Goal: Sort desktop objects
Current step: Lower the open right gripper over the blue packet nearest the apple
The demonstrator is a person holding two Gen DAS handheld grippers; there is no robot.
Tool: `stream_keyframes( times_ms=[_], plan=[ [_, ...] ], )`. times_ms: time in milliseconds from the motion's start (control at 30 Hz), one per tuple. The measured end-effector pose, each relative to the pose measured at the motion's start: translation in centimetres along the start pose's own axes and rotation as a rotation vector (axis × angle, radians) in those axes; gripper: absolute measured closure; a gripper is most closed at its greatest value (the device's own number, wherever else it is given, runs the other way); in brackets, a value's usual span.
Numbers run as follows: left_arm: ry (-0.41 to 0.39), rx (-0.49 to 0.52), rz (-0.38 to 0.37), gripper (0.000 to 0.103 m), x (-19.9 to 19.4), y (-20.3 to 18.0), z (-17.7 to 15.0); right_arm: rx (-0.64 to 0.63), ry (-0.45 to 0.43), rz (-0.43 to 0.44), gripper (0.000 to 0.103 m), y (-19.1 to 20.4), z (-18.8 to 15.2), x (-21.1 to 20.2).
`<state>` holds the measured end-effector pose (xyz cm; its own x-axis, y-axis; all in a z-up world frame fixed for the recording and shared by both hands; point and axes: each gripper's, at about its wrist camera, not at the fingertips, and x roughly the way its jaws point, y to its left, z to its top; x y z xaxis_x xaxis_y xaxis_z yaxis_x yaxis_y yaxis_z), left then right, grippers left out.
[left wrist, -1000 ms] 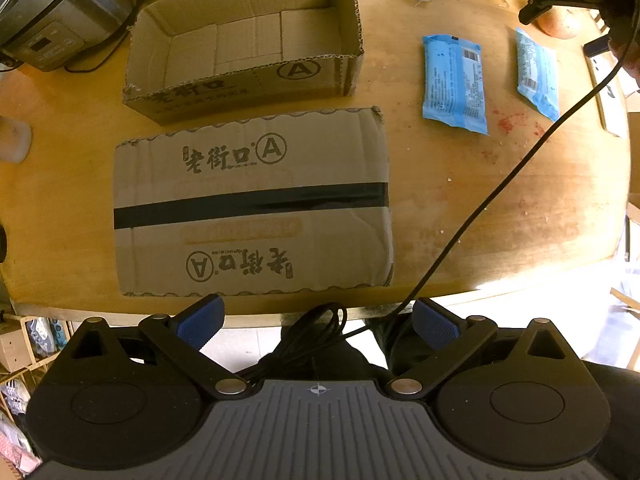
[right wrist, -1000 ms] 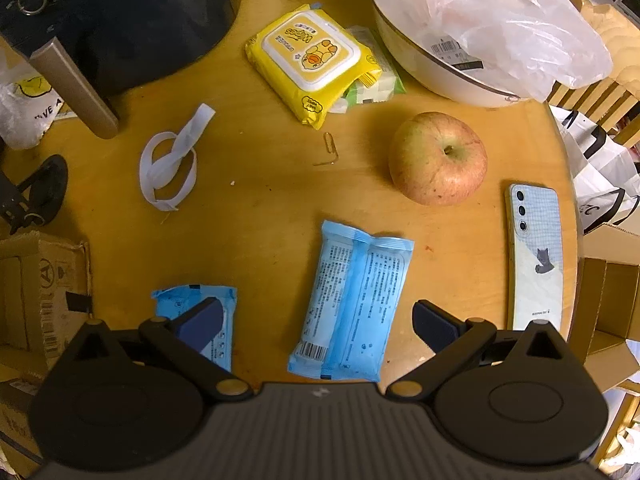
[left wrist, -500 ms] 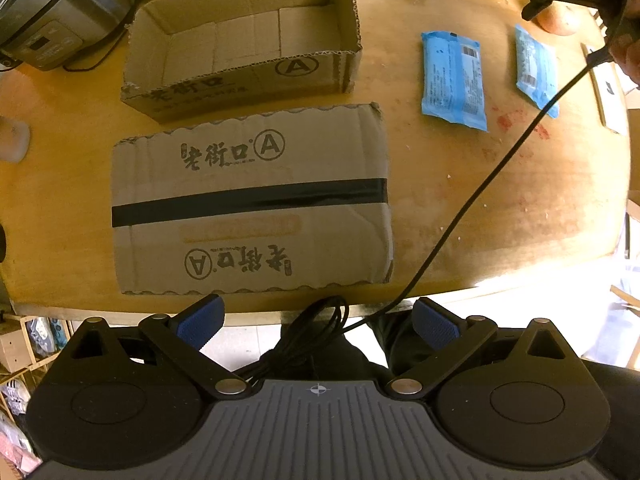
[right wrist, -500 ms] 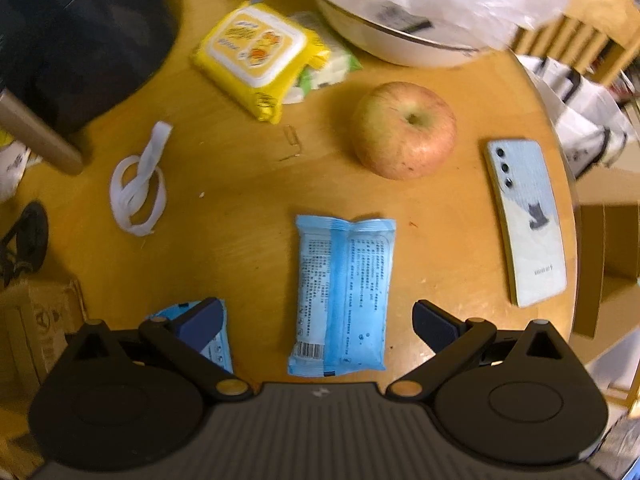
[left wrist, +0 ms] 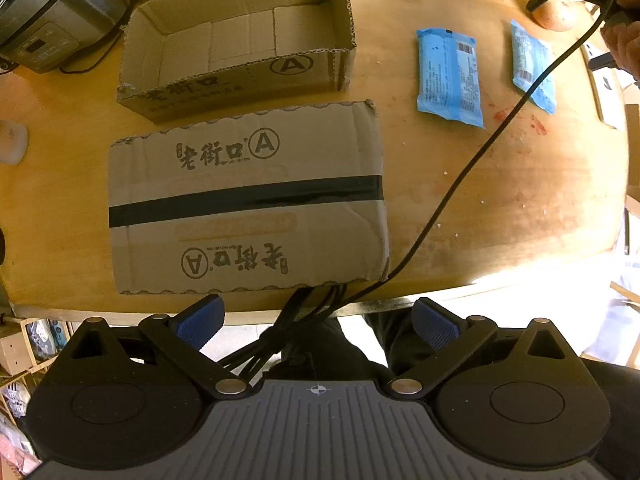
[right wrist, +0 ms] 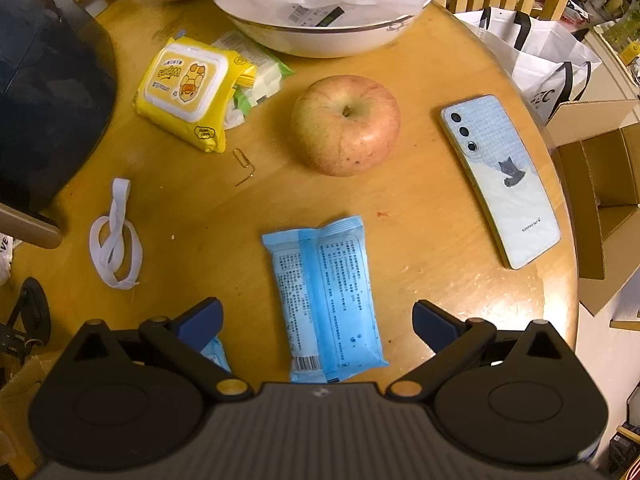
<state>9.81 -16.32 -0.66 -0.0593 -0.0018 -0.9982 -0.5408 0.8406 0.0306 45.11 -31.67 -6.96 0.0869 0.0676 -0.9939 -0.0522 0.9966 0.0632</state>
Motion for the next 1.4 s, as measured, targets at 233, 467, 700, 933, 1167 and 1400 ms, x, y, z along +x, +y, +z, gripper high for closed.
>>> stream_keyframes(
  times_ms=[233, 467, 700, 933, 1167, 1400],
  plan=[
    [0.002, 0.002, -0.002, 0.0, 0.1, -0.1, 0.0, -0.02, -0.008, -0.018, 0.0, 0.3, 0.0, 0.3],
    [0.006, -0.004, -0.001, 0.0, 0.2, 0.0, 0.1, -0.087, -0.025, -0.052, 0.0, 0.9, -0.1, 1.0],
    [0.01, -0.009, -0.001, 0.0, 0.3, 0.0, 0.2, -0.143, -0.02, -0.065, 0.0, 1.0, -0.1, 2.1],
    [0.011, -0.008, 0.002, 0.0, 0.3, -0.1, 0.4, -0.2, -0.001, -0.064, 0.0, 1.3, -0.2, 3.2],
    [0.014, -0.009, 0.005, 0.0, 0.4, -0.2, 0.6, -0.203, 0.007, -0.062, 0.0, 1.1, -0.1, 4.2],
    [0.018, -0.014, 0.008, 0.0, 0.5, -0.2, 0.9, -0.2, 0.011, -0.07, 0.0, 1.1, -0.1, 5.7]
  ],
)
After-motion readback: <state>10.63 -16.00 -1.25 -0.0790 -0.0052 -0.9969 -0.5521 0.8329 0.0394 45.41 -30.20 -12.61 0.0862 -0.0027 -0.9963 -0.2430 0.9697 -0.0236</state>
